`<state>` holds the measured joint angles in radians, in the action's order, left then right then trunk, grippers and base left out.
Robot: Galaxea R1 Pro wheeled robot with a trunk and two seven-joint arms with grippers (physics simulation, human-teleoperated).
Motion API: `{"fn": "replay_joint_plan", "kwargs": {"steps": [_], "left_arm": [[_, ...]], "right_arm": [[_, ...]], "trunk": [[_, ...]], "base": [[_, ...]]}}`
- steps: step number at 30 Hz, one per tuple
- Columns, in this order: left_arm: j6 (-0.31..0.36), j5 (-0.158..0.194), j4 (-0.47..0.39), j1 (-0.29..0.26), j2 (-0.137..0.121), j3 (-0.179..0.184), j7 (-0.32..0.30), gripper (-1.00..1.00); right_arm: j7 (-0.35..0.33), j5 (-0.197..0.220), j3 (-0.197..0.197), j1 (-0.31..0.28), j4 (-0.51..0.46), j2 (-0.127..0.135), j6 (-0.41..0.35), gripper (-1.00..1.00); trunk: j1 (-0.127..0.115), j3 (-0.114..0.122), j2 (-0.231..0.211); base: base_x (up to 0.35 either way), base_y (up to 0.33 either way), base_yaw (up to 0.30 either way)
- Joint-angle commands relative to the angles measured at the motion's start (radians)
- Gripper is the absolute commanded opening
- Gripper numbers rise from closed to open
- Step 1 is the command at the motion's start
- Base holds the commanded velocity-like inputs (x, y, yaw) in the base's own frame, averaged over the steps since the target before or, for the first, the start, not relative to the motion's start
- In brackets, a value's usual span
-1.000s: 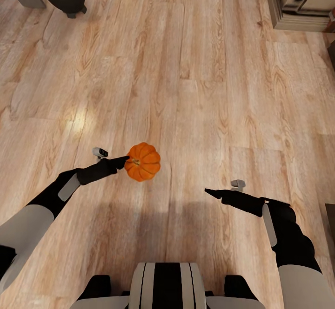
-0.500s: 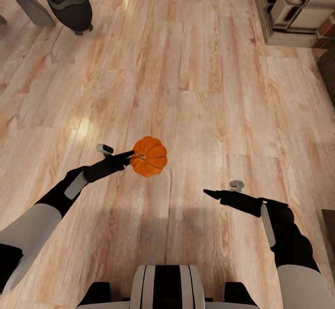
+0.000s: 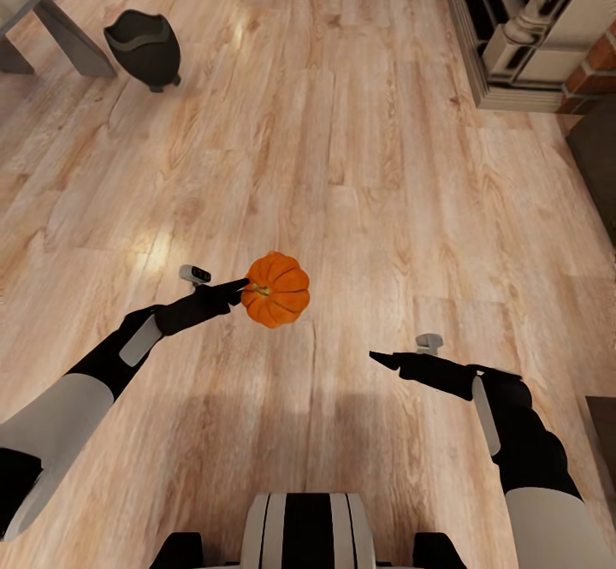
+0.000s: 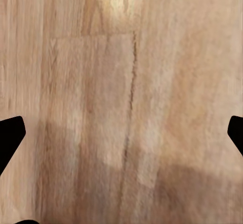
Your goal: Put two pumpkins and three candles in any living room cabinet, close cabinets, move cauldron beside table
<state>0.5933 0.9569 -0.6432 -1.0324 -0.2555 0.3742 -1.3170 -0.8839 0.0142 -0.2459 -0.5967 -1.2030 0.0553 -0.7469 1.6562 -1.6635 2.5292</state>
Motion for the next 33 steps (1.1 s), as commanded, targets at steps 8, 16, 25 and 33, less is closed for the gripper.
{"fn": "replay_joint_plan", "kwargs": {"steps": [8, 16, 25, 33], "left_arm": [[-0.001, -0.001, -0.001, 0.0, 0.001, 0.0, 0.001, -1.0], [-0.001, -0.001, -0.001, 0.0, 0.002, 0.0, 0.012, -1.0], [-0.001, -0.001, -0.036, 0.0, 0.007, 0.003, 0.035, -1.0], [-0.001, -0.003, -0.038, 0.0, 0.027, 0.003, 0.082, -1.0]], "right_arm": [[0.004, 0.0, 0.002, 0.0, 0.0, 0.0, 0.001, 1.0], [0.005, 0.0, 0.015, 0.0, 0.019, 0.0, 0.001, 1.0], [0.017, -0.002, 0.02, 0.0, 0.055, -0.016, 0.028, 1.0], [0.046, 0.001, 0.02, 0.0, 0.062, -0.017, 0.031, 1.0]], "trunk": [[-0.004, 0.031, -0.002], [-0.007, 0.062, -0.004], [-0.011, 0.097, -0.006], [-0.015, 0.128, -0.008]], "base": [[0.0, 0.0, 0.0], [0.0, 0.0, 0.0], [0.0, 0.0, 0.0], [0.0, 0.0, 0.0]]}}
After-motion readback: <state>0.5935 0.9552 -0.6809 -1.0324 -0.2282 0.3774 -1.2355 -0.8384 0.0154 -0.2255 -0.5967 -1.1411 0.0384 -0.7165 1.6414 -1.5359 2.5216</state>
